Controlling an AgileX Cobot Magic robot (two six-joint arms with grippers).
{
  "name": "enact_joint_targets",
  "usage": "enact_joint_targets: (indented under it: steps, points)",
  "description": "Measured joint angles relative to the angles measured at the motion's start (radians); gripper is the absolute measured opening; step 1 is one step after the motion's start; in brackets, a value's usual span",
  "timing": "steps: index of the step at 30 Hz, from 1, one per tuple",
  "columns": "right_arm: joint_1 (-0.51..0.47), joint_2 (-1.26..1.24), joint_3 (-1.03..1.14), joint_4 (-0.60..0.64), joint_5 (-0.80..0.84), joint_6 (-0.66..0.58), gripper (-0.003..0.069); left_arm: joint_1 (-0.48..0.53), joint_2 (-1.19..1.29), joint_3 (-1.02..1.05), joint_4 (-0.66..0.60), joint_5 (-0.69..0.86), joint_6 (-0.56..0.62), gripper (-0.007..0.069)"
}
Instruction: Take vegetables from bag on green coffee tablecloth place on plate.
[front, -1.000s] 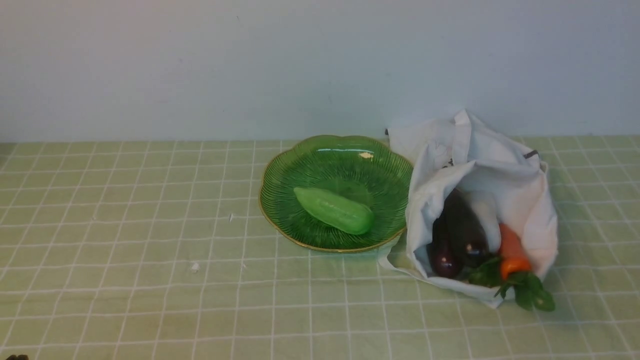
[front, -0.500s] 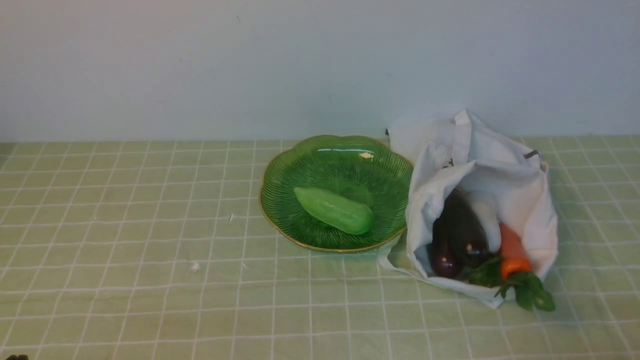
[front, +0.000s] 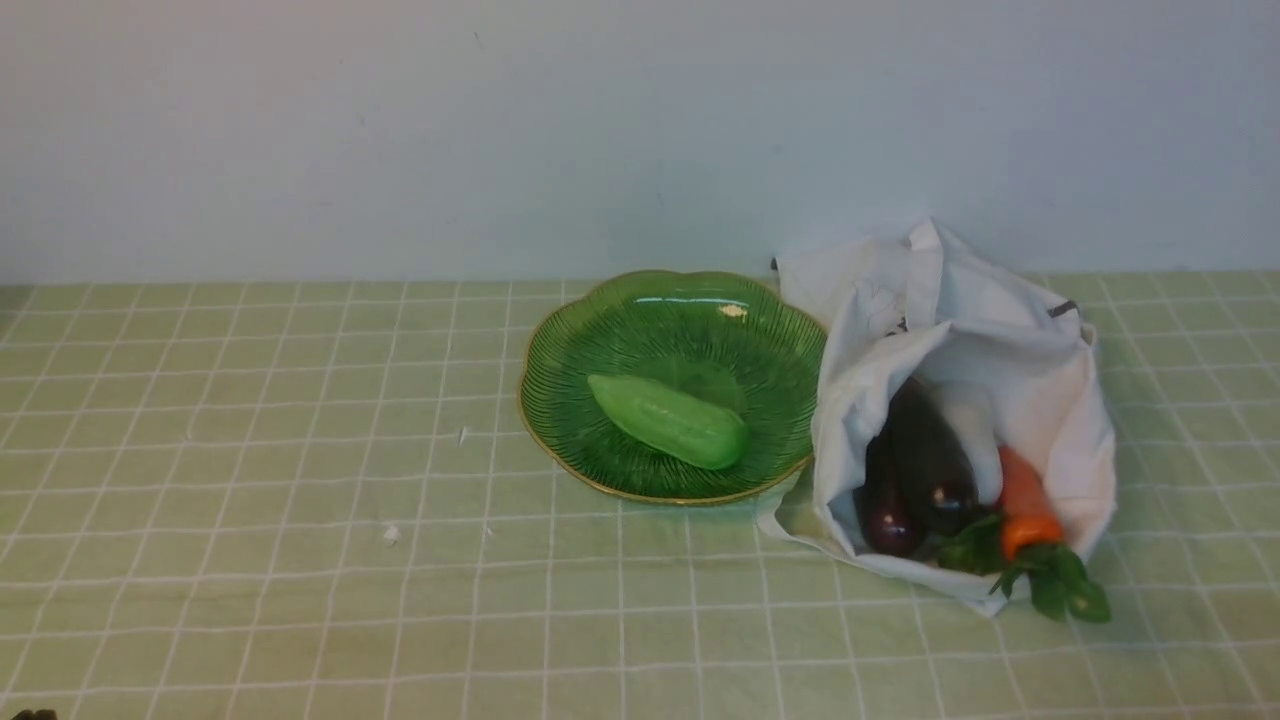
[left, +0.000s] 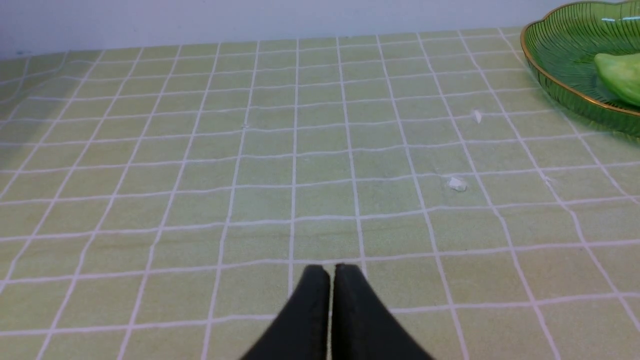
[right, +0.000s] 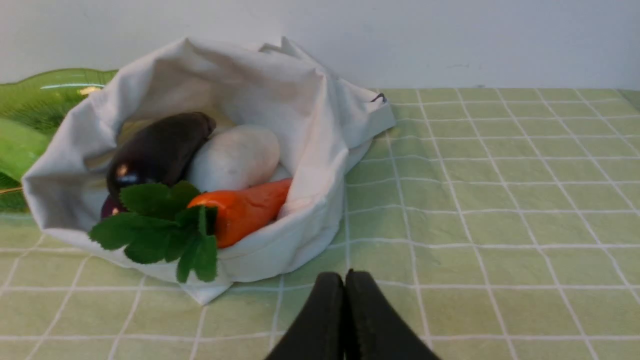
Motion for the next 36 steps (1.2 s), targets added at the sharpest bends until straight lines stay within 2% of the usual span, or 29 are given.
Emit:
enact_joint_targets:
  steps: [36]
  points:
    - [0.017, 0.000, 0.000, 0.000, -0.006, -0.012, -0.0015, 0.000, 0.000, 0.000, 0.000, 0.000, 0.000, -0.0005]
